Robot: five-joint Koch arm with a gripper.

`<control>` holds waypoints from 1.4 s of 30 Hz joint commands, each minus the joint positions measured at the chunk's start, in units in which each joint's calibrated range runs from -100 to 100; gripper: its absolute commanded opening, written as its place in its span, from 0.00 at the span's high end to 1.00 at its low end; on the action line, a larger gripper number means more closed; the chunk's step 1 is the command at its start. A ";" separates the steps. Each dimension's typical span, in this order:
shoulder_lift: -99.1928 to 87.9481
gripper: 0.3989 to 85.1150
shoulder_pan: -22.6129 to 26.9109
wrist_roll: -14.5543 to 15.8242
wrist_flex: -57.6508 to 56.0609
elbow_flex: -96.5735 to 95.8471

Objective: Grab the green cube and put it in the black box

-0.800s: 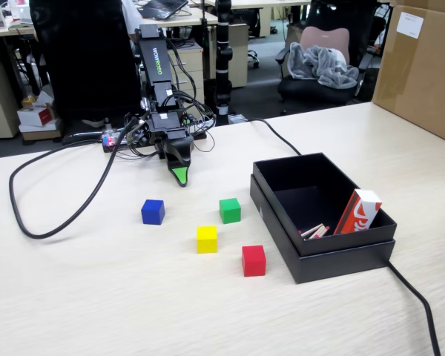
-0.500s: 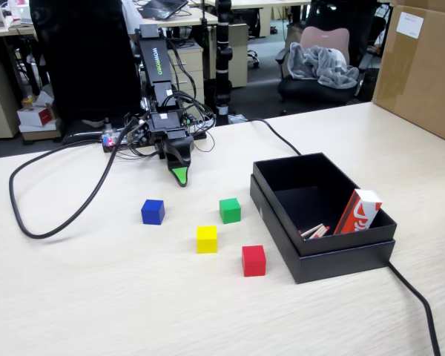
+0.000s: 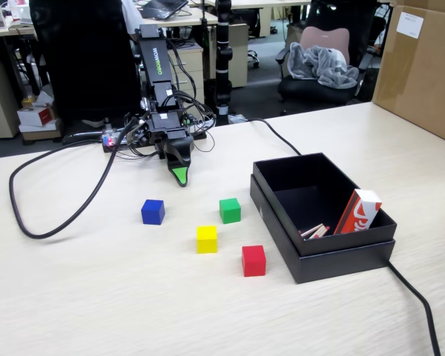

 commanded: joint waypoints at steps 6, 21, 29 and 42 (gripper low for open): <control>0.56 0.43 1.07 -0.15 -1.41 -0.38; 3.20 0.44 2.59 4.44 -22.67 25.46; 19.26 0.44 4.84 7.03 -37.18 51.93; 68.83 0.43 6.06 10.11 -52.30 86.65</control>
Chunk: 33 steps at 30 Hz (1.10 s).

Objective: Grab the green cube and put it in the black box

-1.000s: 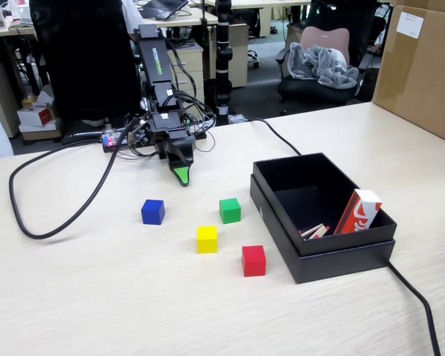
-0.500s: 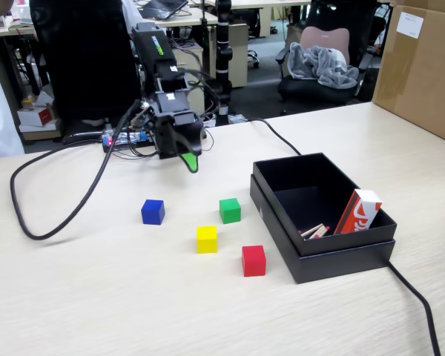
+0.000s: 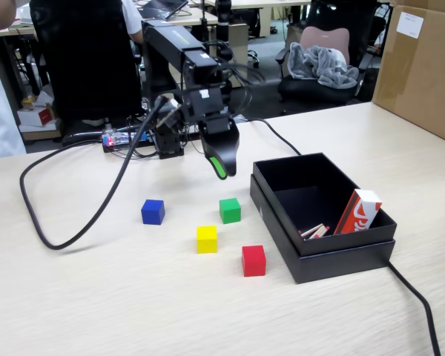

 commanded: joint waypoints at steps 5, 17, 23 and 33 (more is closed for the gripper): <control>12.44 0.43 -0.59 0.00 -0.97 3.32; 22.53 0.99 -0.59 -0.05 -0.89 5.40; 12.90 0.99 -0.59 -0.20 -1.92 6.22; -3.63 1.00 2.98 -0.34 -8.84 22.63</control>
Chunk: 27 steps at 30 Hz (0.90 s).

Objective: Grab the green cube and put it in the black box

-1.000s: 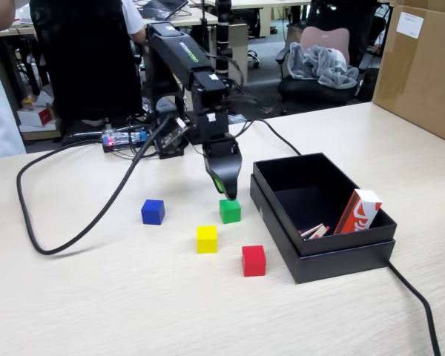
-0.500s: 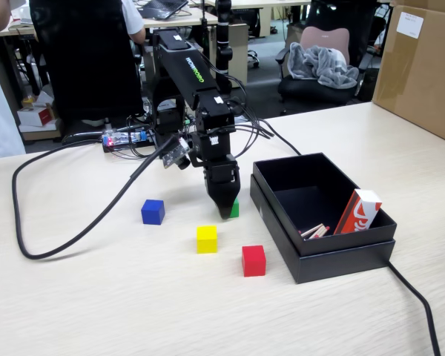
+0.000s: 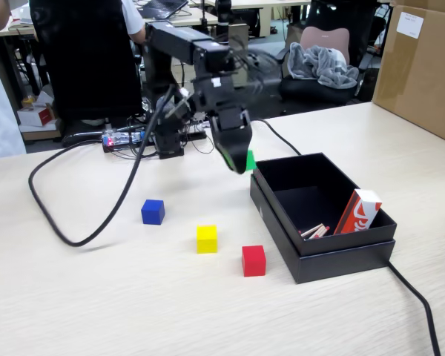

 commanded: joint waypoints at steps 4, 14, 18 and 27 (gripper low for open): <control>-1.12 1.00 4.05 -0.49 -0.32 11.26; 35.03 0.99 8.99 -0.39 -0.32 21.15; 39.04 0.99 8.74 -0.34 -0.32 18.61; 41.22 0.72 8.11 -0.63 -1.35 14.08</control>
